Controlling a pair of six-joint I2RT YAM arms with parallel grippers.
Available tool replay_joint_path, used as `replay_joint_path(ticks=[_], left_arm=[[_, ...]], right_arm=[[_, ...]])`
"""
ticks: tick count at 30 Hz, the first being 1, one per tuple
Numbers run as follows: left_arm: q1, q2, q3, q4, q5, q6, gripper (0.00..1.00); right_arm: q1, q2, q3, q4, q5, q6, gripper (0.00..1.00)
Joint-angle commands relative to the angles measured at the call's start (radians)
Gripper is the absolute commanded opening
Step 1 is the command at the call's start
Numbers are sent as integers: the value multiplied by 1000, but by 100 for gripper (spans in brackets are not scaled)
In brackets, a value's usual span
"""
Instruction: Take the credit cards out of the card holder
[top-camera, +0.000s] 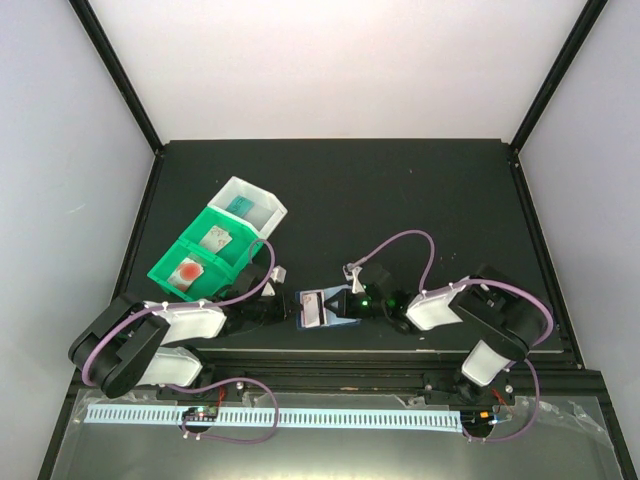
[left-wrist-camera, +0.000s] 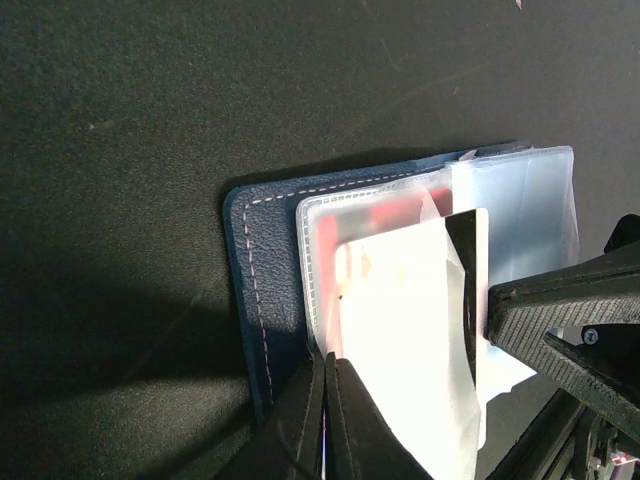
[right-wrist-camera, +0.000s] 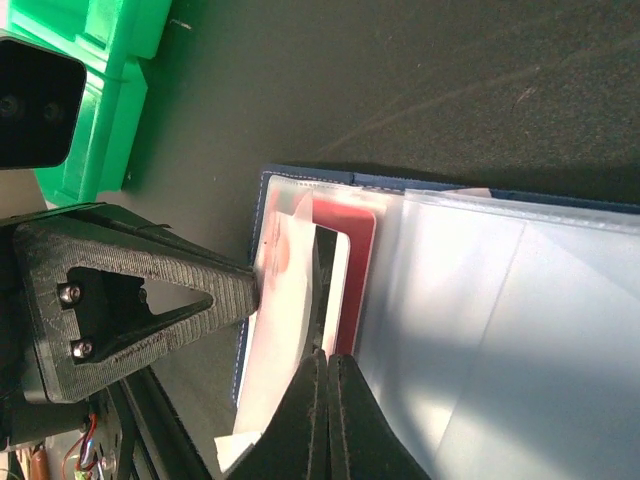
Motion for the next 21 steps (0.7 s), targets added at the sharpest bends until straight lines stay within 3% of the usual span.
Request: replay_joint_path(ticks=[1, 6, 11, 21], left_arm=[[-4, 32, -21, -166, -71, 22, 2], [-3, 45, -4, -181, -66, 41, 2], [-4, 54, -7, -171, -68, 38, 2], [-4, 86, -3, -149, -59, 38, 2]], right_arm=[[3, -37, -18, 31, 15, 1, 1], [3, -8, -2, 34, -30, -9, 2], [3, 13, 4, 23, -36, -7, 17], [3, 94, 31, 55, -80, 17, 27]])
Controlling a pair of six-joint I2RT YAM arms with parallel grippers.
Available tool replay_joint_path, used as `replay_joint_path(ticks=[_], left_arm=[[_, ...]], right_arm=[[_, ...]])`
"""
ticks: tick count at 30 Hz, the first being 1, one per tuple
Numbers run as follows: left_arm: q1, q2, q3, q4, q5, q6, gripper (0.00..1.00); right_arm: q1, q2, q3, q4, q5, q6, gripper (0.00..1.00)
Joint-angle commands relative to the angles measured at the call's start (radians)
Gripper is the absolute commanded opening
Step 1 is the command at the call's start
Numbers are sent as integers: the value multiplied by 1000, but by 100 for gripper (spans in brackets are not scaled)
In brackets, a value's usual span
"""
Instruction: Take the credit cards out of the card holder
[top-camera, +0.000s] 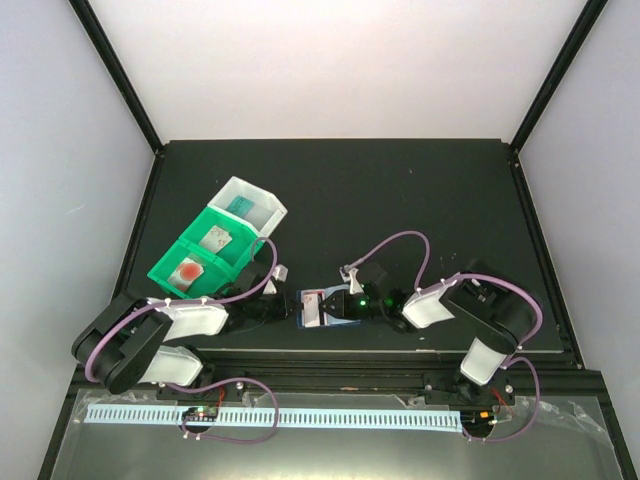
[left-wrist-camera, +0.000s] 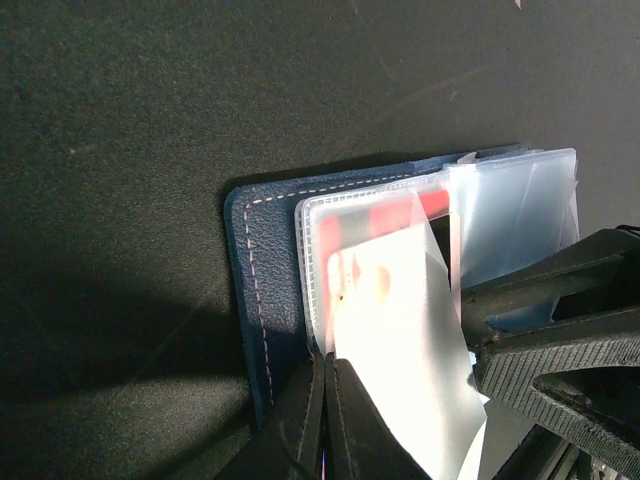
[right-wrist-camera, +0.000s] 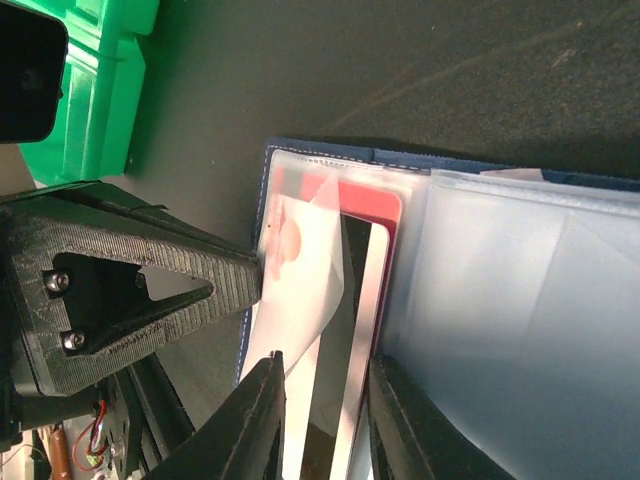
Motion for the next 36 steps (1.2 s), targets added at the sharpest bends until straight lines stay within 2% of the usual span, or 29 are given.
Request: replay_joint_path(ticks=[1, 4, 12, 30, 36], left_arm=[[-4, 54, -27, -134, -61, 19, 2], [-4, 50, -27, -136, -62, 18, 1], [-4, 46, -25, -138, -64, 20, 2], [-10, -32, 23, -211, -69, -9, 2], [-25, -127, 80, -290, -110, -21, 2]], right_arm=[[3, 52, 21, 35, -31, 7, 27], [2, 48, 25, 32, -24, 0, 23], [2, 39, 17, 55, -22, -3, 1], [-70, -29, -102, 128, -77, 13, 1], [-83, -85, -109, 57, -63, -15, 1]])
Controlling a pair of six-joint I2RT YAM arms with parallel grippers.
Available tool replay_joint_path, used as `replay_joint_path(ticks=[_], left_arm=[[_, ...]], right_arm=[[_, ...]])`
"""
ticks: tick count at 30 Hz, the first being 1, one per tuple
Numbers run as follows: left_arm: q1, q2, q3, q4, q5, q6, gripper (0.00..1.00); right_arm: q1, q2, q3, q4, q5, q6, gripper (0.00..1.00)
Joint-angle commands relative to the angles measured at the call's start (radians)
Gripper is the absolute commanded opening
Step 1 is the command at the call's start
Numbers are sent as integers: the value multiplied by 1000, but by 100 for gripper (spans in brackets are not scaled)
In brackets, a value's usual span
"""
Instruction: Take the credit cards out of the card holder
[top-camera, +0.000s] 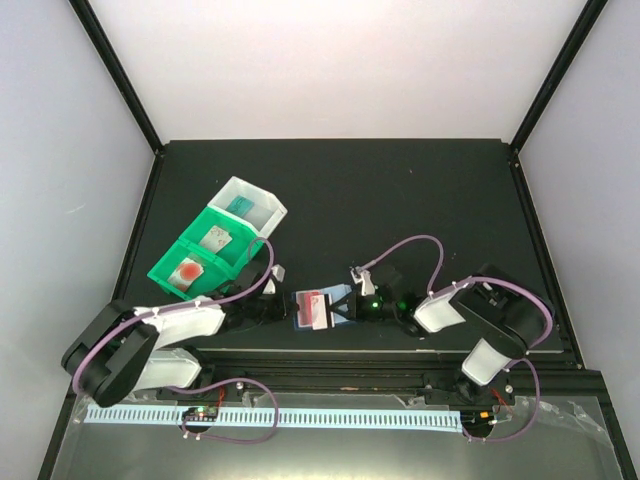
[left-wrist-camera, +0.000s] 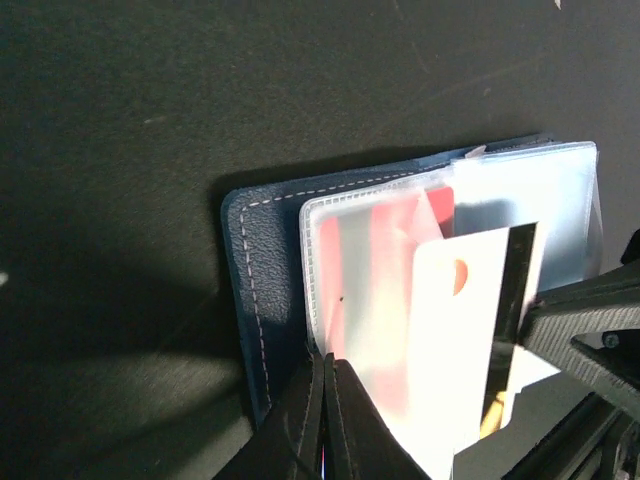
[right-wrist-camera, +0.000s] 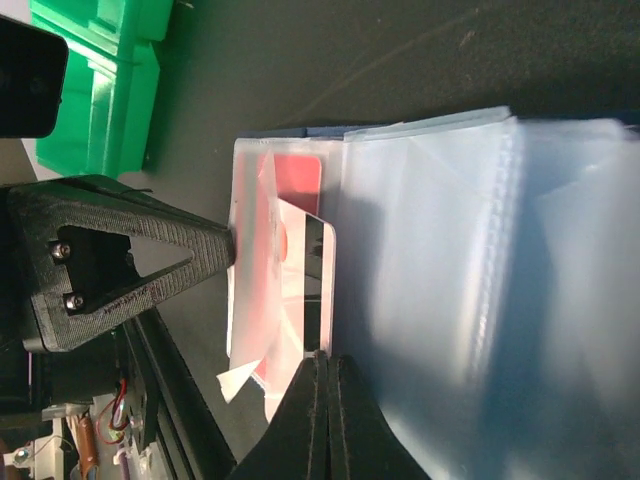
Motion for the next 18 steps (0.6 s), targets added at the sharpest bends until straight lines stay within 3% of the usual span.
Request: replay_joint_path(ticks=[1, 7, 18], left_arm=[[-11, -78, 39, -147, -79, -11, 2], [-12, -133, 41, -195, -101, -8, 6], [-13, -267, 159, -332, -136, 130, 34]], right_arm=[[-17, -63, -12, -46, 13, -30, 1], [-37, -144, -8, -140, 31, -44, 1], [-38, -295, 12, -354, 91, -37, 1]])
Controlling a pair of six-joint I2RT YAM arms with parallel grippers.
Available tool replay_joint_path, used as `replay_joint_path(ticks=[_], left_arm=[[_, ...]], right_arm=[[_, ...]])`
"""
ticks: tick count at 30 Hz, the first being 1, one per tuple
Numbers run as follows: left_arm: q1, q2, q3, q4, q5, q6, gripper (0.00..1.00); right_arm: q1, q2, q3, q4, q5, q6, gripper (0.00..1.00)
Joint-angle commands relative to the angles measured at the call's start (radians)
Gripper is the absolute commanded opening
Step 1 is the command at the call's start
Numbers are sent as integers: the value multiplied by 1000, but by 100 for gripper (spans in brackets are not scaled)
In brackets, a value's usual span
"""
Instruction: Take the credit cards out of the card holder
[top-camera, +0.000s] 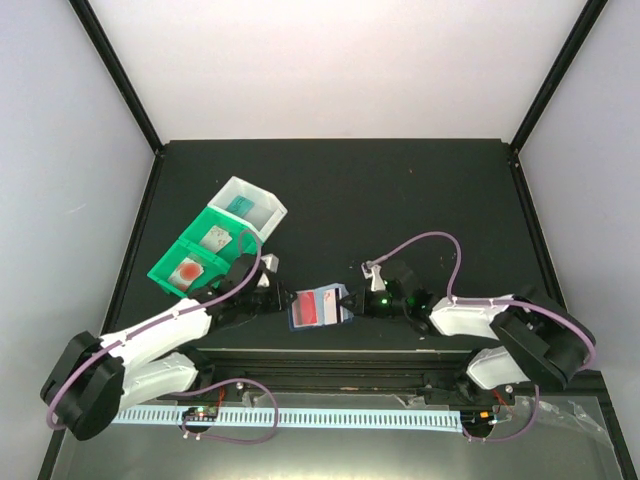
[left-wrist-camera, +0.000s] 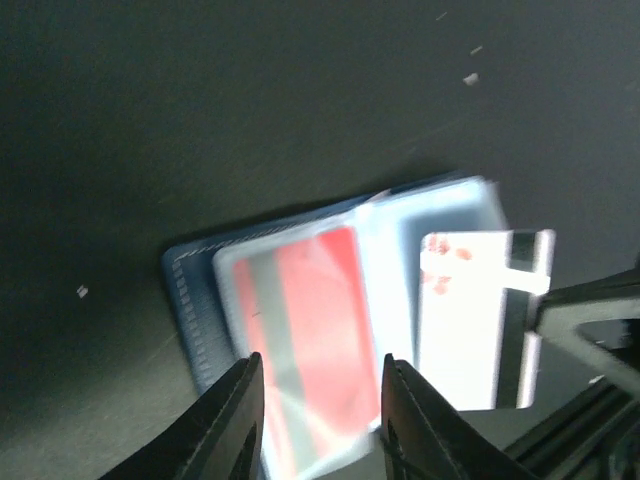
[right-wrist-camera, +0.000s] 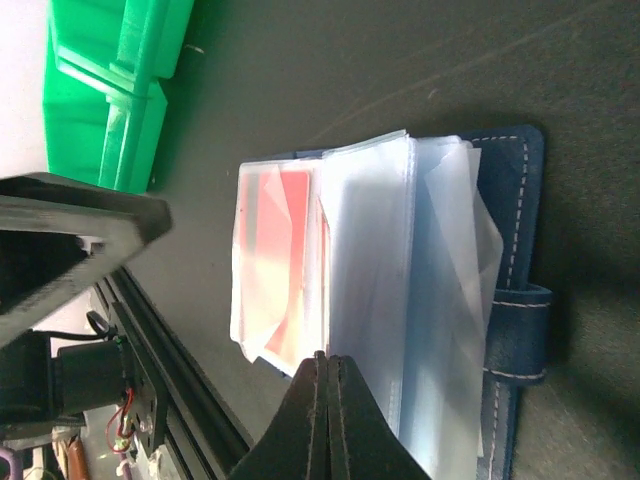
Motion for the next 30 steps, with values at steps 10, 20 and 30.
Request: replay_joint_path(ticks=[10, 20, 30], left_arm=[[-37, -158, 224, -173, -76, 258, 38], [-199, -316, 164, 3, -209, 492, 29], [-408, -303, 144, 82, -301, 852, 36]], right_arm=[[-3, -170, 105, -301, 52, -5, 1], [-4, -201, 188, -475, 77, 79, 1], [-4, -310, 232, -608, 158, 253, 1]])
